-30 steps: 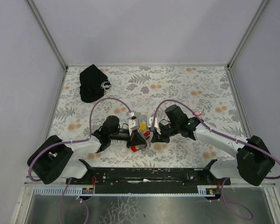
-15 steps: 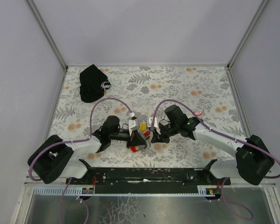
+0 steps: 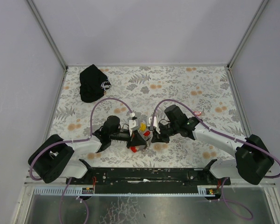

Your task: Put the keys on the keyring

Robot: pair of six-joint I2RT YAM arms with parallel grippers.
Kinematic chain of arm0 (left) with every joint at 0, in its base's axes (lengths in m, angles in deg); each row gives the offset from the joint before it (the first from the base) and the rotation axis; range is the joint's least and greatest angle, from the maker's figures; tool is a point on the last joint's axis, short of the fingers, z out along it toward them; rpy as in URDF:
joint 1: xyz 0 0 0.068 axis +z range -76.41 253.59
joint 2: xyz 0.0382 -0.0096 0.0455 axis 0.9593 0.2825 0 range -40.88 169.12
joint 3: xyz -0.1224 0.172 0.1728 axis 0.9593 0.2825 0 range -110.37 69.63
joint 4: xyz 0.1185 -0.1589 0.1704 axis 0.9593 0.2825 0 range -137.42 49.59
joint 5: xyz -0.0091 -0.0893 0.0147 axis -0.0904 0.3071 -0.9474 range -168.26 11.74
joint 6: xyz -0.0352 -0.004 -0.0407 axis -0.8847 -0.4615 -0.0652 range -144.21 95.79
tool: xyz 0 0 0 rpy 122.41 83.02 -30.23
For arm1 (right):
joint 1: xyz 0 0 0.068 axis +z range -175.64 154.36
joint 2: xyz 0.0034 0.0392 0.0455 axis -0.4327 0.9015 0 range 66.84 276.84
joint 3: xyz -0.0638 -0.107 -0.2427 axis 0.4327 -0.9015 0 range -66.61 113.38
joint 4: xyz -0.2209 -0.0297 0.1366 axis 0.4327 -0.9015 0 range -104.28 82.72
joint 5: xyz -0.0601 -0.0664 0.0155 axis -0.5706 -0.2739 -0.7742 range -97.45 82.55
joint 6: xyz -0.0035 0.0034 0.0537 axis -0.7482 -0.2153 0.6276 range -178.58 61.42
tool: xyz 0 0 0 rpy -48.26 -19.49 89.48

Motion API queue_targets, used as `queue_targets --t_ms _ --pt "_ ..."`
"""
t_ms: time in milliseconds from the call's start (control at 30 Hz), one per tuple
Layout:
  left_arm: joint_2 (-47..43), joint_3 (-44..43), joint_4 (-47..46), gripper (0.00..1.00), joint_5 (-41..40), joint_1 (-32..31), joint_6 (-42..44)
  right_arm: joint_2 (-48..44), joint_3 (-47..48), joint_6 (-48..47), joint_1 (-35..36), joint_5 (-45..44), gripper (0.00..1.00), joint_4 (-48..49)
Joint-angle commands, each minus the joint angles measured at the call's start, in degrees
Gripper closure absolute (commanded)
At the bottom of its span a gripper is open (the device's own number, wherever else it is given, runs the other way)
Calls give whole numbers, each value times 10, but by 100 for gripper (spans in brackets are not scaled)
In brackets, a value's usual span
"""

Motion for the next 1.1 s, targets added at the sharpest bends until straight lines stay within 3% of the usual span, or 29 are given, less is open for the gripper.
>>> queue_targets --t_ms 0,467,633,1067 --pt "-18 -11 -12 100 -33 -1 13 -2 18 55 7 -58 100 12" --pt "-58 19 -38 100 -152 0 -12 -33 11 380 7 -336 100 -29" --pt "-70 28 -48 100 -186 -1 -24 19 53 386 5 -397 100 -78" --pt "-102 50 -60 100 -226 -1 -39 219 176 368 -38 -406 100 -83"
